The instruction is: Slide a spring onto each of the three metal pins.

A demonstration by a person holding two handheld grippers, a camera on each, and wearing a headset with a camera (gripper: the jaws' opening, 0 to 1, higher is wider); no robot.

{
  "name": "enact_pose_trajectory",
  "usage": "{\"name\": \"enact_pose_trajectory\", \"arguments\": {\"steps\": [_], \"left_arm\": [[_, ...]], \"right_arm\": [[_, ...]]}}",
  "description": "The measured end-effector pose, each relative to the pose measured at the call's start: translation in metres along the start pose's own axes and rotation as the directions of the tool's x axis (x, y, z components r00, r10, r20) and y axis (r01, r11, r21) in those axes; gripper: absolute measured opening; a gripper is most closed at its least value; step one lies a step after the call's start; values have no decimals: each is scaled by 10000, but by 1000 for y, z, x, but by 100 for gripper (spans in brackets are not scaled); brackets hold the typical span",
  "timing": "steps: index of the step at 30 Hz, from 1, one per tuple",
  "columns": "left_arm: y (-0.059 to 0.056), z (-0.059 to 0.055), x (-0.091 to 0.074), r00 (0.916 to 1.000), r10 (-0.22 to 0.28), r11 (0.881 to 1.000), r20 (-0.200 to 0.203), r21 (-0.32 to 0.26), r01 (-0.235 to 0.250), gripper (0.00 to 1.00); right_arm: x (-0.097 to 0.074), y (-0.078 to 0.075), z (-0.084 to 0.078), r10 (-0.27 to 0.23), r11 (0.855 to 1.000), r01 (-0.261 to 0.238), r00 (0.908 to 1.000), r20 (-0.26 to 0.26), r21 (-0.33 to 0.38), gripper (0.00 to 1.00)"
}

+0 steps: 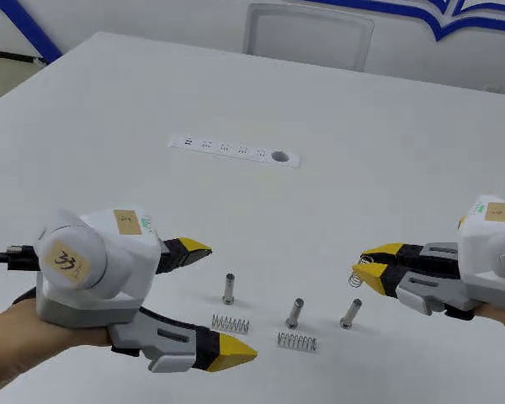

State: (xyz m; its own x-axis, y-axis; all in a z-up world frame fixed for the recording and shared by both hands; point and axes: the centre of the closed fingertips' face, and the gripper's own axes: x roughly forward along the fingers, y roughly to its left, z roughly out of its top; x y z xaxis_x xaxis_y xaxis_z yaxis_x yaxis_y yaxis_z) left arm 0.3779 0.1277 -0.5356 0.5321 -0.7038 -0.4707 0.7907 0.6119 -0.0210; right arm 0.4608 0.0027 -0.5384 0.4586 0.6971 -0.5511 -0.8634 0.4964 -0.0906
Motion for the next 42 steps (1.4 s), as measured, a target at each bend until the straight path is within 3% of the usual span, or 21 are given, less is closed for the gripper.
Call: {"name": "enact_pose_trajectory", "arguments": {"steps": [3,12,21,32,42], "left_arm": [[4,-3,0,9995,265,9996,-141,113,-264,90],[6,-8,1,9987,437,9990,-266,14,-437,100],[6,-11,-1,9985,458,9989,-296,-126,-462,100],[-2,-17,0,9984,299,9995,-474,-99,-304,99],[4,-14,-6,9982,480,9985,-371,-254,-490,99]], "right_arm": [[2,-5,-10,-153,9994,160,9996,-222,294,11],[3,-9,-23,-218,9955,254,9990,-398,911,11],[4,-8,-35,-270,9946,336,9973,-682,983,11],[6,-11,-34,-318,9912,381,9982,-514,1271,11],[21,-7,-46,-318,9912,412,9966,-761,1256,11]]}}
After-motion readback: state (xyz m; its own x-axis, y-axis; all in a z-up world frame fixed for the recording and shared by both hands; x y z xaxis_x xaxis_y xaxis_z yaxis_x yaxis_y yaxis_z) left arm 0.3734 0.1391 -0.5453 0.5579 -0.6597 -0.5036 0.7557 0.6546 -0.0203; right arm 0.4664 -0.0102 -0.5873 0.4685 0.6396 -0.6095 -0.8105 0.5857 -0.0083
